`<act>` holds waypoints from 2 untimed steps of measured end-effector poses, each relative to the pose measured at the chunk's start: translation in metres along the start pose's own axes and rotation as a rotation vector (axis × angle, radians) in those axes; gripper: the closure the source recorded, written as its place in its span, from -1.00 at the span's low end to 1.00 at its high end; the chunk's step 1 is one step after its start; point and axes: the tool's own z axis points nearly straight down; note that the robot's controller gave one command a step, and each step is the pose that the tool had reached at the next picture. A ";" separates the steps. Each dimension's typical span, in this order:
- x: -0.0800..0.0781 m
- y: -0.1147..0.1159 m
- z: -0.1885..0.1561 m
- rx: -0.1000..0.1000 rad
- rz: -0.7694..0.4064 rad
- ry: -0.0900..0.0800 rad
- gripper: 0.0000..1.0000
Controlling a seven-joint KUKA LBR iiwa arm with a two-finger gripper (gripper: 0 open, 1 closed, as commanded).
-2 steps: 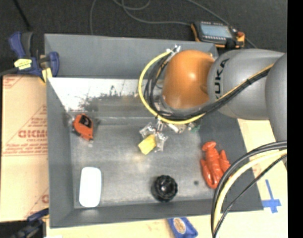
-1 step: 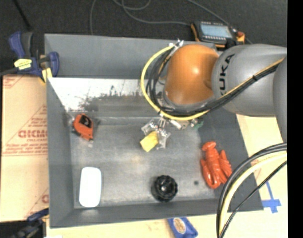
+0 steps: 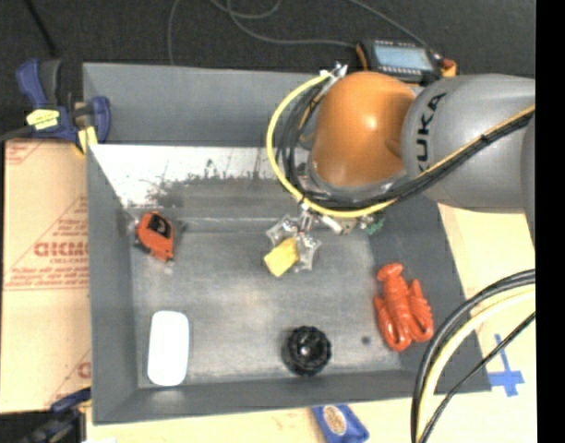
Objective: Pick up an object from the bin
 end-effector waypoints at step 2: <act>-0.001 -0.001 -0.026 0.003 0.001 -0.003 1.00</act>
Offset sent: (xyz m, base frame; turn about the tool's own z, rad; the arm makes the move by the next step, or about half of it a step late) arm 0.0001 -0.0001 0.0087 0.0000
